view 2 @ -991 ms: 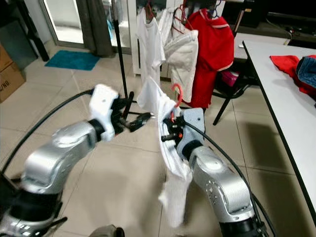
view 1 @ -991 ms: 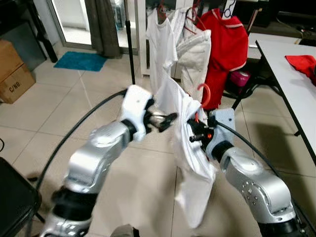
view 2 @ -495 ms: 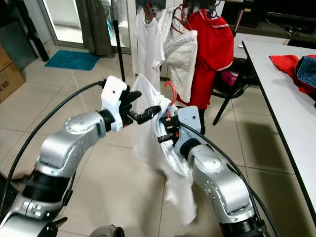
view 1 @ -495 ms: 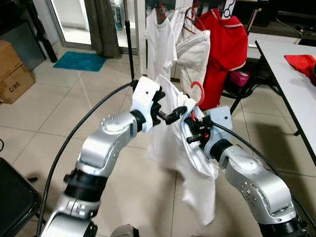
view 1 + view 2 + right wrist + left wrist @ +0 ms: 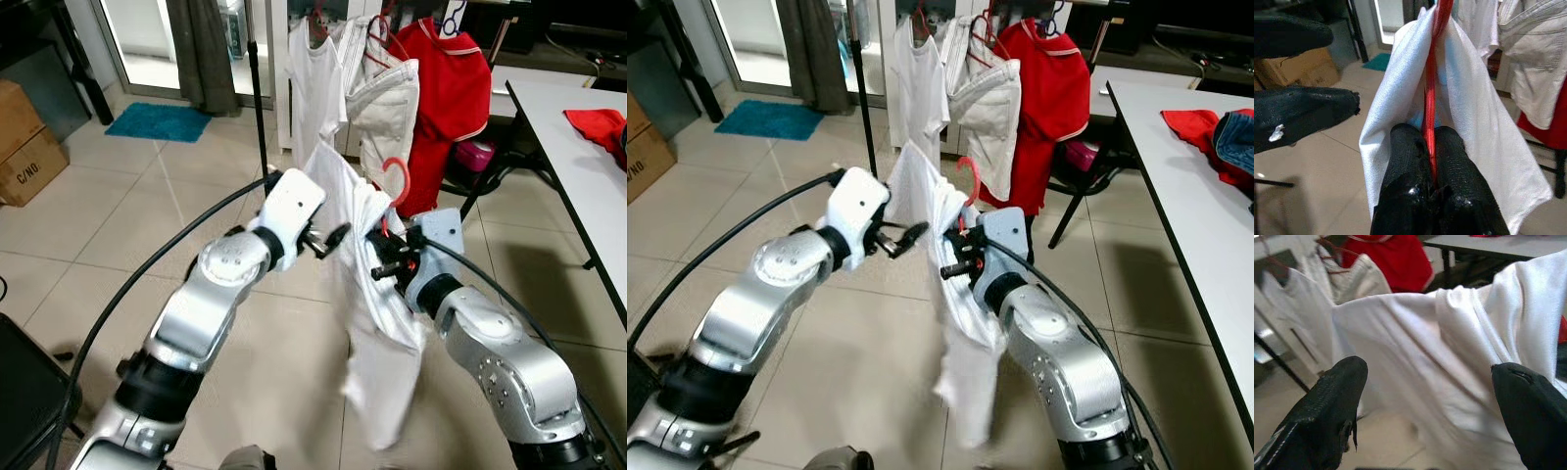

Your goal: Hang hanger

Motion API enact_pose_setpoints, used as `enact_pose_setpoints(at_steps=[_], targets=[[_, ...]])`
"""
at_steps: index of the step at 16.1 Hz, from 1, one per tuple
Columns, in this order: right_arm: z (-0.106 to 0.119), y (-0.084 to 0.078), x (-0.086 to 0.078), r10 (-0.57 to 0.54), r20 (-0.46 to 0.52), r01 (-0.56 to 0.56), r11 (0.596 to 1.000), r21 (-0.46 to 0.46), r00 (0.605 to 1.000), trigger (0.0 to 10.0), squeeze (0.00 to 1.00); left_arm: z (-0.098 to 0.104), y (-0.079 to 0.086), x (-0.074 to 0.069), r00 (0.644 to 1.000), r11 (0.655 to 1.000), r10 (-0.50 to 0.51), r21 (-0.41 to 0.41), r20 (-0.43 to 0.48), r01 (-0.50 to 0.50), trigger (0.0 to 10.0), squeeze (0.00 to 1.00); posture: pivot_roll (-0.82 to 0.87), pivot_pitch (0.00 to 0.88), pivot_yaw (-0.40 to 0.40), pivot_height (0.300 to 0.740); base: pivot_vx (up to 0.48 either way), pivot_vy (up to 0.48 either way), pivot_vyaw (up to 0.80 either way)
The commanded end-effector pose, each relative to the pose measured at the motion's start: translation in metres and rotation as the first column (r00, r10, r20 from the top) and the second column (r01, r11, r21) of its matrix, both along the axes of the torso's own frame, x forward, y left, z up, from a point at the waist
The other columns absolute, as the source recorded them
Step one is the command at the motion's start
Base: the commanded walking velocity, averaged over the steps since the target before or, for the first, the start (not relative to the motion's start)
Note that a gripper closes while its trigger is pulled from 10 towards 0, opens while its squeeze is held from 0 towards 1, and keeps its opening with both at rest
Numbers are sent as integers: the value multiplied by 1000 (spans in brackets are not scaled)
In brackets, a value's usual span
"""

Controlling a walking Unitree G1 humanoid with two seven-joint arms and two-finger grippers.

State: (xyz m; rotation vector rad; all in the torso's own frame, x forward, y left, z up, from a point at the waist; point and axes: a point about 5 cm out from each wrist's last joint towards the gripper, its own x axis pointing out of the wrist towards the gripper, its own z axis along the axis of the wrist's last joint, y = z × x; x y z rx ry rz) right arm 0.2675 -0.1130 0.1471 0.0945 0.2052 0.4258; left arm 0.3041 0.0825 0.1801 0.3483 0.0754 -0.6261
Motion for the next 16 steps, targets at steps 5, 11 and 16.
enact_pose_setpoints(at_steps=[5,11,16], targets=[[9,-4,2,54,59,-56,998,33,997,10000,0,0,-23,-12,996,986,-82,-149,-24,78,10000,0,-39,21,-40,740,0,0,0],[11,-3,-2,112,85,-114,993,24,990,10000,0,-10,-31,-14,988,980,-107,-179,-113,85,9020,0,-53,8,-45,740,0,0,0],[14,-1,-2,134,96,-138,990,32,986,10000,0,-13,-33,-6,985,977,-94,-205,-147,63,0,0,-50,10,-51,740,0,0,0]])
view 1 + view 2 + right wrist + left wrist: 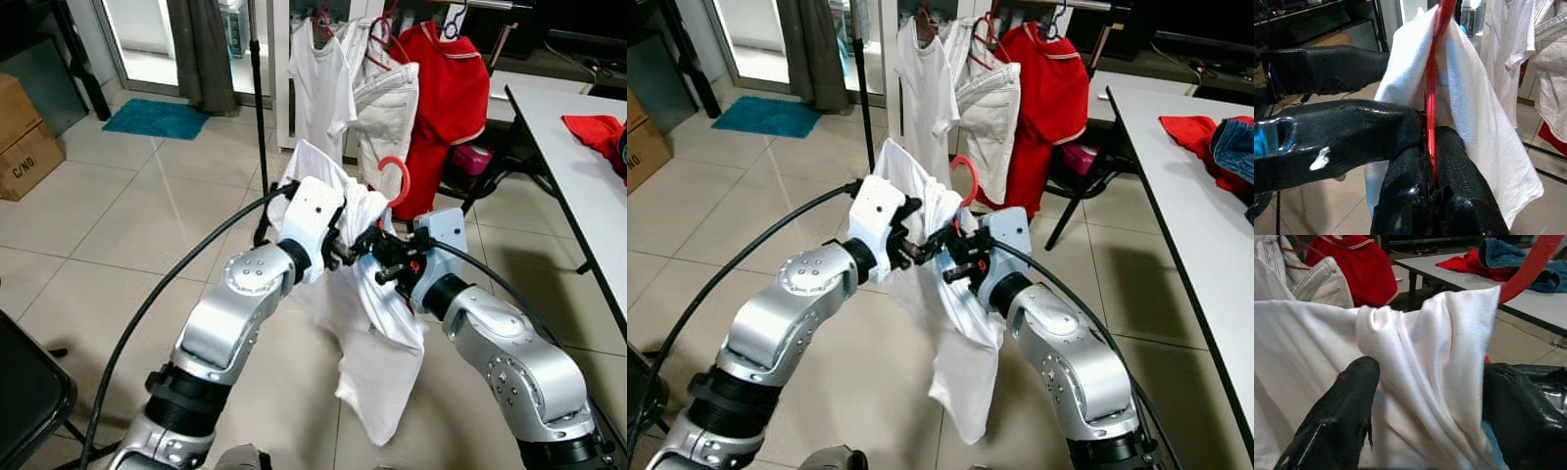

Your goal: Hang hanger

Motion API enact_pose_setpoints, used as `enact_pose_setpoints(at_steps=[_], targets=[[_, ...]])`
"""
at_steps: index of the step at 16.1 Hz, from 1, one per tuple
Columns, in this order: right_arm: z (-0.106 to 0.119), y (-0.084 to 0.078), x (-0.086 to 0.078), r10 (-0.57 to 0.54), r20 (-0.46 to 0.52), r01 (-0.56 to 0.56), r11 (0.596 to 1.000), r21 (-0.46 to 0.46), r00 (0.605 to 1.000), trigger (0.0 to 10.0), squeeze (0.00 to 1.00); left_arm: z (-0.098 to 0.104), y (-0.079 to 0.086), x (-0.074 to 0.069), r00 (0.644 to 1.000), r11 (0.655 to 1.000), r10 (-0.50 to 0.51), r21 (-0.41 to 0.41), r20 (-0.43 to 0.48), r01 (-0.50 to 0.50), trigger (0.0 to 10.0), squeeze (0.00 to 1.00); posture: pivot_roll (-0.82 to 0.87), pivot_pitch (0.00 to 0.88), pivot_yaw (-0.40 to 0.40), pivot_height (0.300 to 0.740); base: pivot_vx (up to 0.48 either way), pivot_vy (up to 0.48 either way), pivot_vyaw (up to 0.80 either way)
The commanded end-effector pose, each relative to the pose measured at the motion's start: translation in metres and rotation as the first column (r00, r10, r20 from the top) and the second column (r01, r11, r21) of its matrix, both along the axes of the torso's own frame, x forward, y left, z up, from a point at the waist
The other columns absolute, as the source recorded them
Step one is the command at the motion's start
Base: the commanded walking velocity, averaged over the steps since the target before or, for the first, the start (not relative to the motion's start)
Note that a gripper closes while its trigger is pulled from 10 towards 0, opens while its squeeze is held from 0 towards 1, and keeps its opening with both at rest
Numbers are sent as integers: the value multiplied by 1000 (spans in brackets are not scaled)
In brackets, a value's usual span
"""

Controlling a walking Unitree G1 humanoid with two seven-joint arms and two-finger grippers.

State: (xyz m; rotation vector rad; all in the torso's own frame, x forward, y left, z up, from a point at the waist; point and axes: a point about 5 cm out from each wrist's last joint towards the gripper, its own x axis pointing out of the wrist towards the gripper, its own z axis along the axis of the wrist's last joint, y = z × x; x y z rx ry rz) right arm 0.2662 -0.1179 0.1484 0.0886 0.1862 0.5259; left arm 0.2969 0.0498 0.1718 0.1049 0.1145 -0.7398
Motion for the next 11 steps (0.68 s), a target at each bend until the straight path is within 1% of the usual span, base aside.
enact_pose_setpoints(at_steps=[1,3,8,11], targets=[[13,5,-1,40,72,-43,999,32,997,10000,0,-6,-1,3,999,1000,8,12,-35,-8,0,0,-50,10,-51,740,0,0,0],[15,5,-2,48,76,-51,998,36,996,10000,0,-7,-3,7,999,1000,1,11,-44,-1,0,0,-56,12,-49,740,0,0,0],[16,4,-2,42,81,-46,998,44,996,10000,0,-10,-4,8,999,1000,-11,13,-52,11,0,0,-59,10,-42,740,0,0,0],[17,3,-1,40,82,-43,998,47,996,10000,0,-9,-2,11,999,1000,-5,11,-49,5,0,0,-56,17,-48,740,0,0,0]])
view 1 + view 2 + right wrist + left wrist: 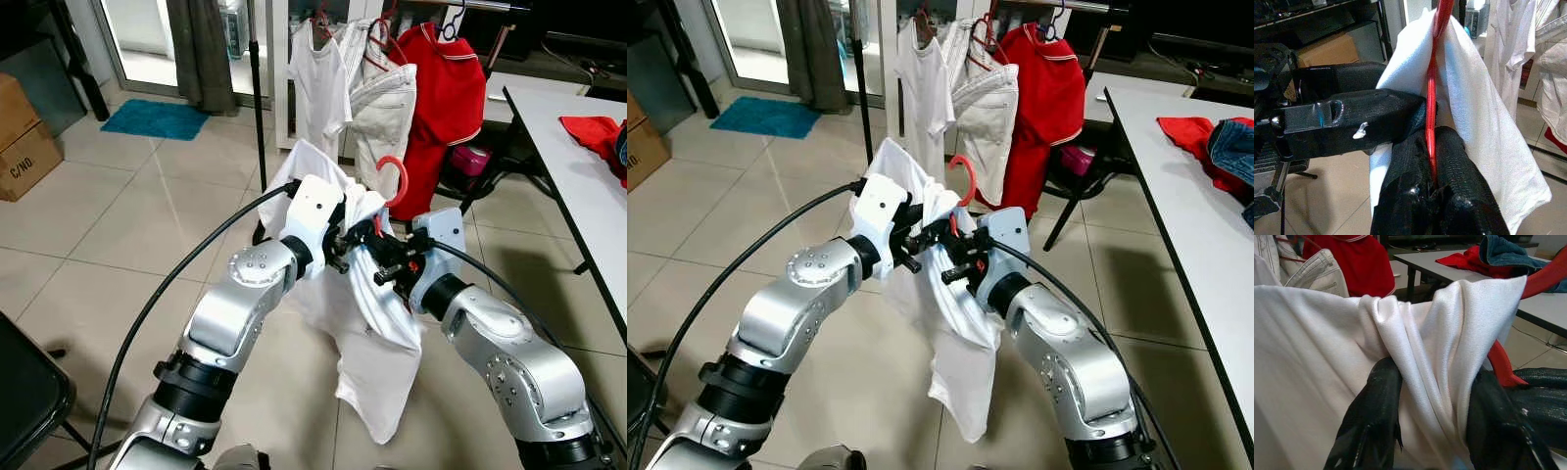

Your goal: Hang hanger

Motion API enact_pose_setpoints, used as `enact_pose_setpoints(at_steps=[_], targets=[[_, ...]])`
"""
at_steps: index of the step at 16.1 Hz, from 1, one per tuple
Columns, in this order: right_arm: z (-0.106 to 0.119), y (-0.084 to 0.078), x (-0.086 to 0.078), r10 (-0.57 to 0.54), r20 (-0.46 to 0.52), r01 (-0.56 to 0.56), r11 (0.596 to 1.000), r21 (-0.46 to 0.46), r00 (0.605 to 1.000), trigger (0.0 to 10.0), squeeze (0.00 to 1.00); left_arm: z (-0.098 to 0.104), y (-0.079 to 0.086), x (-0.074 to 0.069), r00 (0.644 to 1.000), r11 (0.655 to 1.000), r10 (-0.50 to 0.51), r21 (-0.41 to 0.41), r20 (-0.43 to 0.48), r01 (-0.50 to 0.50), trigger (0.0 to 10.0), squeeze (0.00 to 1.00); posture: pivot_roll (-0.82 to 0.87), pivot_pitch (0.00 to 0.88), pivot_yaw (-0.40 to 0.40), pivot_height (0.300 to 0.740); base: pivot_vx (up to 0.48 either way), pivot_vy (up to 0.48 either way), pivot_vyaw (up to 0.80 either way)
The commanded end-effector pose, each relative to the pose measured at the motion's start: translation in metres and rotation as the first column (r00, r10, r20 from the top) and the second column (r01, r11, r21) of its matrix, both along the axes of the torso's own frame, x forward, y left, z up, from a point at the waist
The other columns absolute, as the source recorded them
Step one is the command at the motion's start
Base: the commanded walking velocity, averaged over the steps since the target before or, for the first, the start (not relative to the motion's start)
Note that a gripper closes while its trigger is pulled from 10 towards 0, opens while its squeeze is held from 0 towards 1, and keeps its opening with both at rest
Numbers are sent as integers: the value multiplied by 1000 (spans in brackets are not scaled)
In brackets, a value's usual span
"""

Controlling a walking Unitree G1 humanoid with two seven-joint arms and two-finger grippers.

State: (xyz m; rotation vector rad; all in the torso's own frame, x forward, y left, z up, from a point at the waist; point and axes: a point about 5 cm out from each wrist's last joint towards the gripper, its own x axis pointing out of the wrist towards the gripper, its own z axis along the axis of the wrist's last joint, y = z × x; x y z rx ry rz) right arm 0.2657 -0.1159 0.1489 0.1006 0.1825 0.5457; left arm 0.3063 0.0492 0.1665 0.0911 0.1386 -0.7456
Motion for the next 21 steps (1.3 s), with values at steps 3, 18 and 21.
enact_pose_setpoints(at_steps=[3,18,21], targets=[[15,0,0,18,69,-20,999,26,997,10000,0,-3,1,1,1000,1000,3,13,-14,-3,0,0,-56,22,-52,740,0,0,0],[0,-13,-2,-61,-7,61,998,-32,998,10000,0,0,11,2,999,999,38,-14,-9,-38,0,0,-60,19,-52,740,0,0,0],[-8,-22,-2,-120,-44,118,992,-47,992,10000,0,-1,16,1,998,997,65,-29,-18,-66,0,0,-63,17,-55,740,0,0,0]])
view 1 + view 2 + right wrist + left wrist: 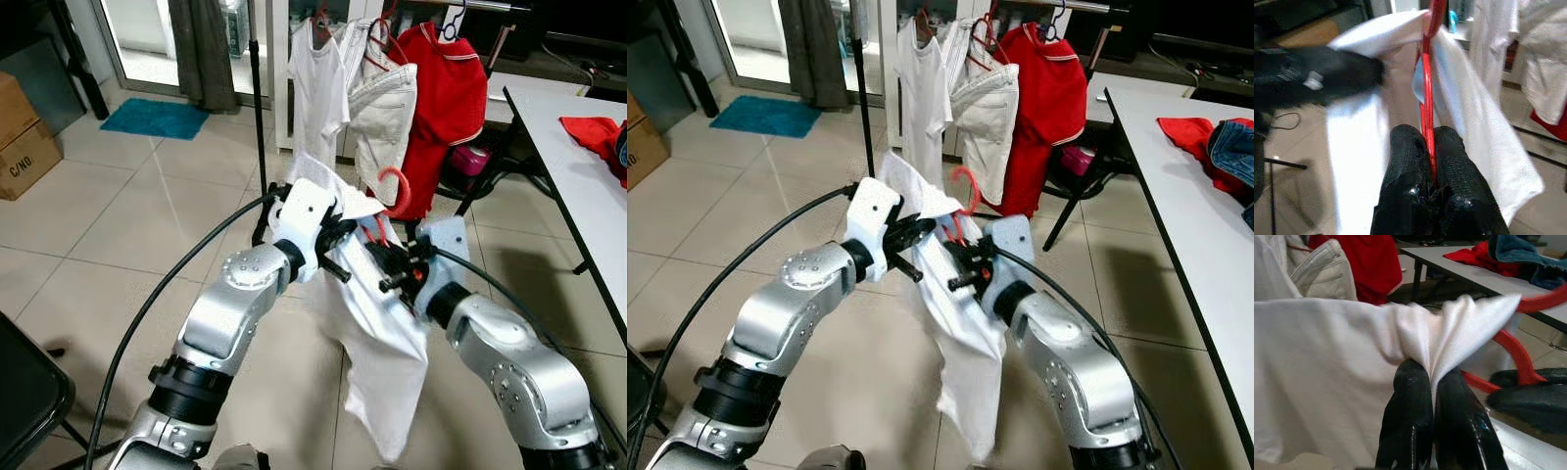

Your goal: Hang hanger

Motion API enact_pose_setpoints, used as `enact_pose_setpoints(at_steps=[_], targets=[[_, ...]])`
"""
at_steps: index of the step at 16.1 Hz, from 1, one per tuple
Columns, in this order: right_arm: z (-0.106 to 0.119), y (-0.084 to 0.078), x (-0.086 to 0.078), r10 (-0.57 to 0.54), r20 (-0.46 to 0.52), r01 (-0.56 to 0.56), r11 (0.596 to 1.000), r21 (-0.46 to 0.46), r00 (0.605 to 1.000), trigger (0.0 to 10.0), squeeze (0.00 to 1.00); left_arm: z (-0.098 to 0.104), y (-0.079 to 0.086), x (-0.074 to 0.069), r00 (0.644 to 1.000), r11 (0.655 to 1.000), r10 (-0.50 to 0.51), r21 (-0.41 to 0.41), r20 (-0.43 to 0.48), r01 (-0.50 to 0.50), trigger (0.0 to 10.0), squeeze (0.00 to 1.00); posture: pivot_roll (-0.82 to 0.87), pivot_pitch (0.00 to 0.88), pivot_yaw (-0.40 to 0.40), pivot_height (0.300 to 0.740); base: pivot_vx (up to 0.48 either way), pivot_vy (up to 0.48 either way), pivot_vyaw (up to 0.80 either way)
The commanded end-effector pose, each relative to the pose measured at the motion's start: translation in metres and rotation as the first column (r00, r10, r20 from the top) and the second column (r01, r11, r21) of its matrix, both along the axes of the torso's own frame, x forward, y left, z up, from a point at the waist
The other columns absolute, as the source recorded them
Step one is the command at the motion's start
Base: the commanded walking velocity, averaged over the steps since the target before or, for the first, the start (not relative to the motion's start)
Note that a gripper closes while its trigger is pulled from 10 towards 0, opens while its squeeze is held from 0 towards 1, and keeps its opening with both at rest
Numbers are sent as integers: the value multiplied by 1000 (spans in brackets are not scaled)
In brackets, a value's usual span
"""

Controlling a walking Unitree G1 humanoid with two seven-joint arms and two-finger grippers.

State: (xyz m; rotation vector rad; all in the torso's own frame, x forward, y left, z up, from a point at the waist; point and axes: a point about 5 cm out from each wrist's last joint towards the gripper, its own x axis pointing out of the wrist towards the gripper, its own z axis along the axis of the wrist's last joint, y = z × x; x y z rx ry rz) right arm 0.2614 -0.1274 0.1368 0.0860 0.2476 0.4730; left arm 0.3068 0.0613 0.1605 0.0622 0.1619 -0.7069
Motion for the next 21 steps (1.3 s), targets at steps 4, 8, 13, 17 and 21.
enact_pose_setpoints(at_steps=[4,8,13,17,21], targets=[[-1,-17,-1,-74,-10,74,997,-29,997,10000,0,5,11,6,995,994,100,-35,4,-99,0,0,-71,11,-54,740,0,0,0],[-29,-40,-7,-188,-167,145,960,-238,968,10000,0,3,22,16,979,978,206,-24,0,-205,0,0,-74,8,-60,740,0,0,0],[-21,-42,-14,-182,-208,136,967,-215,961,10000,0,-14,34,22,953,954,299,31,-50,-297,0,0,-67,5,-75,740,0,0,0],[-25,-69,-4,-487,-178,439,862,-253,855,10000,0,-15,23,14,977,979,203,43,-58,-201,0,0,-62,14,-70,740,0,0,0],[-19,-78,0,-642,-155,614,765,-194,751,10000,0,-24,16,8,979,984,175,54,-105,-170,0,0,-61,19,-61,740,0,0,0]])
